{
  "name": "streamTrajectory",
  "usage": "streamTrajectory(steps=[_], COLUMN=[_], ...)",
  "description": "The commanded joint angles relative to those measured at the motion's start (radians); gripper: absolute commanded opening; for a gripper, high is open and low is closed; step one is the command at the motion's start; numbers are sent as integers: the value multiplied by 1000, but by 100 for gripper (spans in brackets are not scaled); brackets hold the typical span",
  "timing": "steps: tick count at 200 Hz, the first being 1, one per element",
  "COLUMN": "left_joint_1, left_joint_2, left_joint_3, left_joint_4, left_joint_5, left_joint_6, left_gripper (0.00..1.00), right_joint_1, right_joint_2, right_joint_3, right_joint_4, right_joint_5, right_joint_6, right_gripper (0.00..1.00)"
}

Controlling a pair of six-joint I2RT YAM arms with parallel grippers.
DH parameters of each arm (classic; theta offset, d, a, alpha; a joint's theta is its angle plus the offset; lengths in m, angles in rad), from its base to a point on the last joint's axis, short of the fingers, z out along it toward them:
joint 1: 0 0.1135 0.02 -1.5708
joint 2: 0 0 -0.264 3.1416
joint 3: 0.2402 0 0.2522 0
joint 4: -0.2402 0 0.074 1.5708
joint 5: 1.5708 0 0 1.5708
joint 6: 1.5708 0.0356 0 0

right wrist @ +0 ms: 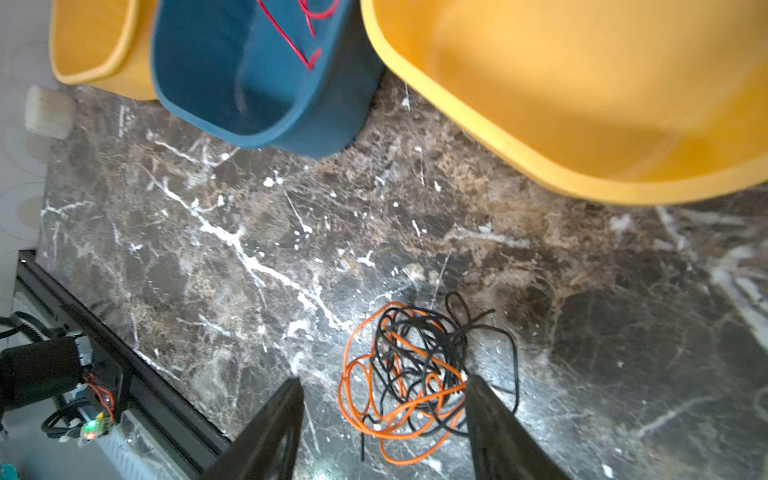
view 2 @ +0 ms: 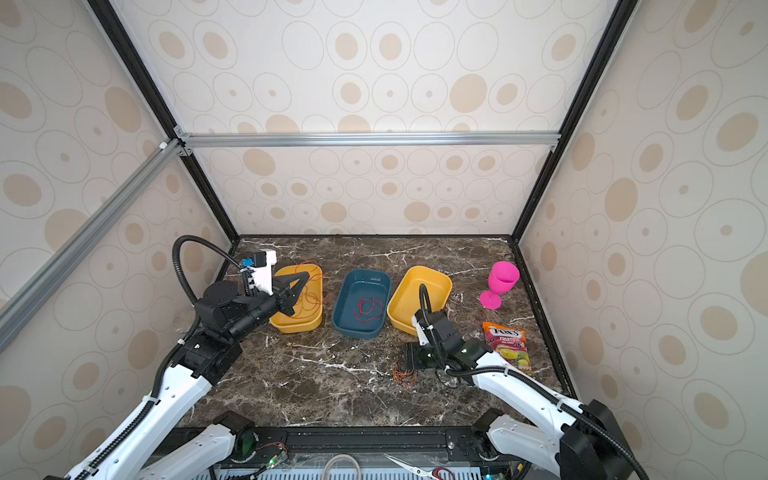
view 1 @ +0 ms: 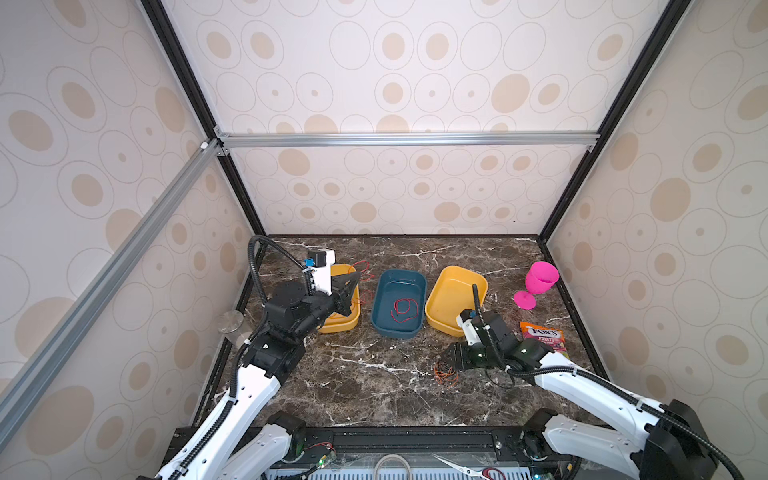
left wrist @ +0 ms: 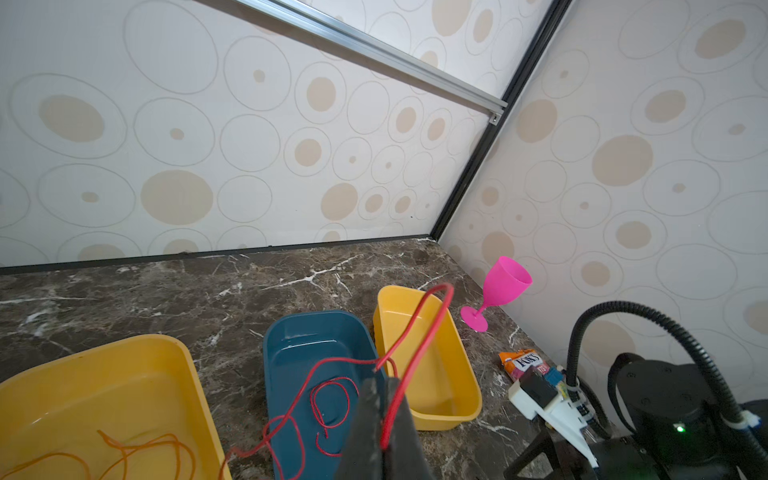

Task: Untangle the cables
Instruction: 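Carry the red wire over the teal tub with the left gripper, then lower the left gripper and open it to drop the red wire into the teal tub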

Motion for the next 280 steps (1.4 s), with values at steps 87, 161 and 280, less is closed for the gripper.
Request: streamTrajectory(steps=[87,161,280], left_joint_1=[-14,-49,-89], left_joint_2=[155,465,861], left_joint_3=[-28,88,303], left_joint_4=[179,258,175], left_joint_5=[145,102,-10], left_joint_6=[-38,-7,18], left_gripper=[0,0,7], right_joint_1=[0,-12,-38], right_joint_2=[10,11,-10], right_joint_3=[84,63,-6], right_joint_4=[-15,-24,-4], right_joint_5=[-12,17,20], right_joint_6=[-32,-32,-29], right_gripper=[63,64,64])
